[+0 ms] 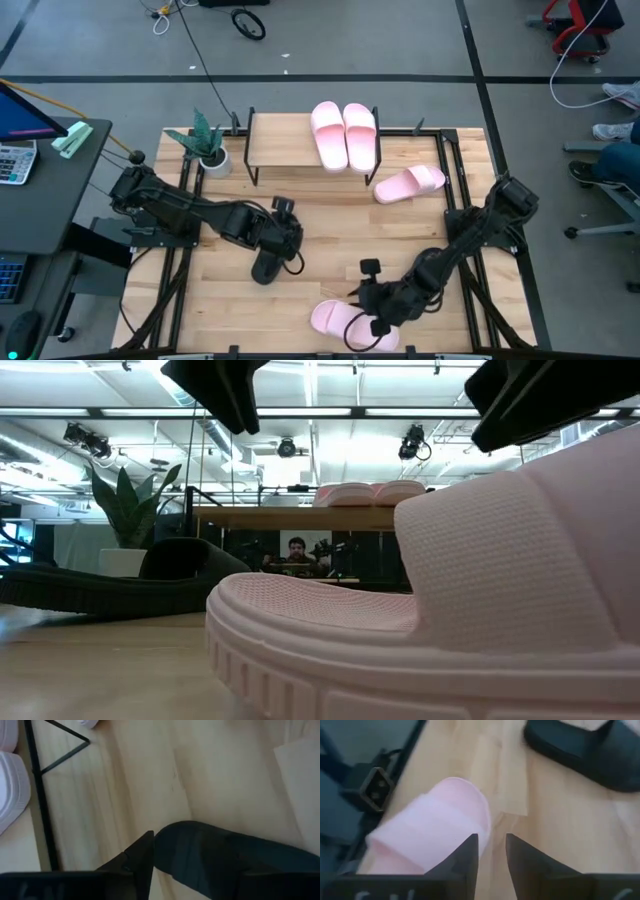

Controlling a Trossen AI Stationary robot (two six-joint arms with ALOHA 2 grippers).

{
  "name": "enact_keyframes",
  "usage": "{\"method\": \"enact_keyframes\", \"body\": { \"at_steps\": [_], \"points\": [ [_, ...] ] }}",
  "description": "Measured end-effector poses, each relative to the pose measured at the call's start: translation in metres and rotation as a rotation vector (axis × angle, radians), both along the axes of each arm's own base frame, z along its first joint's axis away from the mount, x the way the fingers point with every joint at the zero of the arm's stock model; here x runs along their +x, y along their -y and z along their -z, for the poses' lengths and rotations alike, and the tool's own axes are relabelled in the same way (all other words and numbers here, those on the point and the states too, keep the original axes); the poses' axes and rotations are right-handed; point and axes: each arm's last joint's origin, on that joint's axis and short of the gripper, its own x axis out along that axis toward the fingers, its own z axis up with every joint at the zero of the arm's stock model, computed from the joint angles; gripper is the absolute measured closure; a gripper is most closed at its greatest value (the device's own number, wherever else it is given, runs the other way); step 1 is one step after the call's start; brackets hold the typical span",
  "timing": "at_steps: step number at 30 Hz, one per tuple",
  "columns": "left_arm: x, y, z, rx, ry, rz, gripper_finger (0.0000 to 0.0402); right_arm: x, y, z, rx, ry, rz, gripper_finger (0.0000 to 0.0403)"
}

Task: Pick and place slides into the shelf
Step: Put the bottom pink slides on the shelf

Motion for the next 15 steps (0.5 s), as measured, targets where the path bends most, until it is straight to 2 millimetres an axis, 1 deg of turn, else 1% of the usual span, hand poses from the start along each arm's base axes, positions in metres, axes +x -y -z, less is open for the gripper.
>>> {"method": "enact_keyframes", "body": {
  "at_steps": [3, 7, 10, 15],
  "points": [
    [0.000, 0.000, 0.000, -0.008, 0.004, -0.014, 0.0242, -0.001, 0.000, -0.007, 0.031, -0.016, -0.071, 0.0281],
    [0.000, 0.000, 0.000, -0.029, 0.022, -0.048, 0.0250, -0.002, -0.009, -0.018, 0.012, -0.021, -0.165, 0.0261],
    [0.000, 0.000, 0.000, -0.047, 0.034, -0.079, 0.0261, -0.007, -0.016, -0.015, -0.040, -0.052, -0.219, 0.0251],
    [0.001, 0.000, -0.001, -0.061, 0.048, -0.098, 0.0278, -0.018, -0.022, 0.010, -0.259, -0.141, -0.281, 0.0245]
  ]
}}
